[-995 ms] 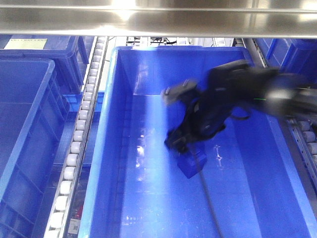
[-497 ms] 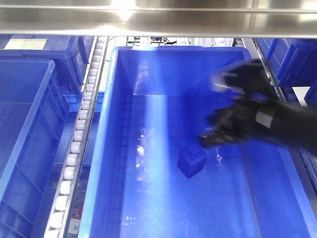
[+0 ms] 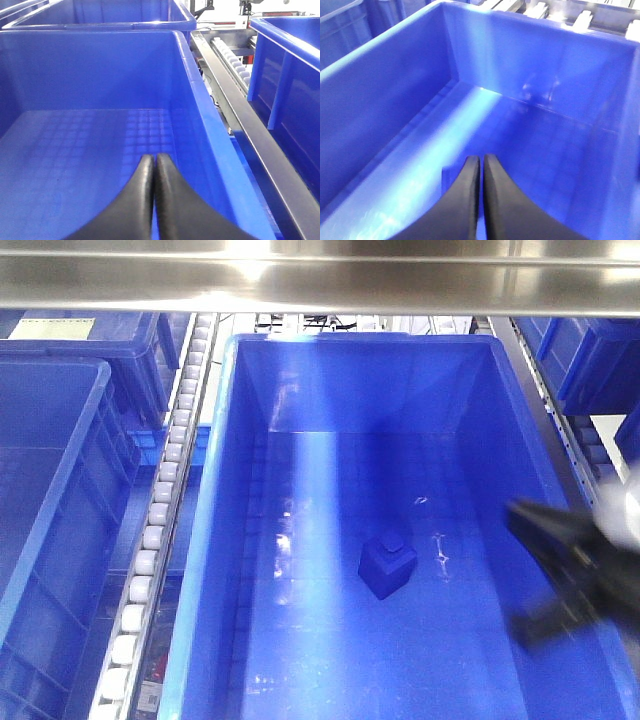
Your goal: Pour parts from conveyor to right shelf
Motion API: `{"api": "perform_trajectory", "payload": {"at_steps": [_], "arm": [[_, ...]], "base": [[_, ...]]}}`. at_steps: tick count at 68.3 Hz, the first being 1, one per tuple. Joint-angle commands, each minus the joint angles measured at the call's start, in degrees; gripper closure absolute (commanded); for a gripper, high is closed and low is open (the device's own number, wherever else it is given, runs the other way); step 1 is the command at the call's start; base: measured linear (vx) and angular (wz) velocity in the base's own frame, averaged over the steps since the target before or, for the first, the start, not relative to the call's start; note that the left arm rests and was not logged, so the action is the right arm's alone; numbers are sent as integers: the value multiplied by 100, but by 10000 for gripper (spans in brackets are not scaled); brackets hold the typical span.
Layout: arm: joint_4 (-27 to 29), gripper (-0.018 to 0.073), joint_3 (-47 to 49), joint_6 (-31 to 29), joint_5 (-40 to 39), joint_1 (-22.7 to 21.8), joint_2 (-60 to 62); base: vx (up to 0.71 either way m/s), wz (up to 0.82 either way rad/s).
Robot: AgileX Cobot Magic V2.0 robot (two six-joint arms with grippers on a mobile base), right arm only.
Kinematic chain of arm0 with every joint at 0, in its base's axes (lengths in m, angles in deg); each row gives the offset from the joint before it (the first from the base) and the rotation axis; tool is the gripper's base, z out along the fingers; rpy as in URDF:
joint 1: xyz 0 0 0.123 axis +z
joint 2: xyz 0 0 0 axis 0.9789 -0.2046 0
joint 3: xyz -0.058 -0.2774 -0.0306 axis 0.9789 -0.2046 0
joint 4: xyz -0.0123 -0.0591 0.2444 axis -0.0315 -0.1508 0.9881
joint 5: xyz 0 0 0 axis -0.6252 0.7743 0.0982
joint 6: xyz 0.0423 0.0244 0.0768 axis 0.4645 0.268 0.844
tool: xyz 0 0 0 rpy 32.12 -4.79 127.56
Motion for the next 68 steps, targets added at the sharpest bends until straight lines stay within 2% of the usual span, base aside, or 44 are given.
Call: {"api": "perform_trajectory", "payload": {"at_steps": [1, 16, 36, 47, 60, 68], "arm": [[-31, 569, -76, -28, -455, -20, 407], [-37, 569, -649, -28, -462, -95, 1641], [-37, 569, -1677, -28, -462, -1787, 3244], [-37, 569, -2245, -28, -462, -2466, 4171], [-37, 569, -2778, -28, -445, -2649, 4306], [-40, 569, -2762, -28, 3, -2649, 4306]], "base": [[0, 0], [0, 0], [0, 0], [0, 0], [0, 0], [0, 0]]}}
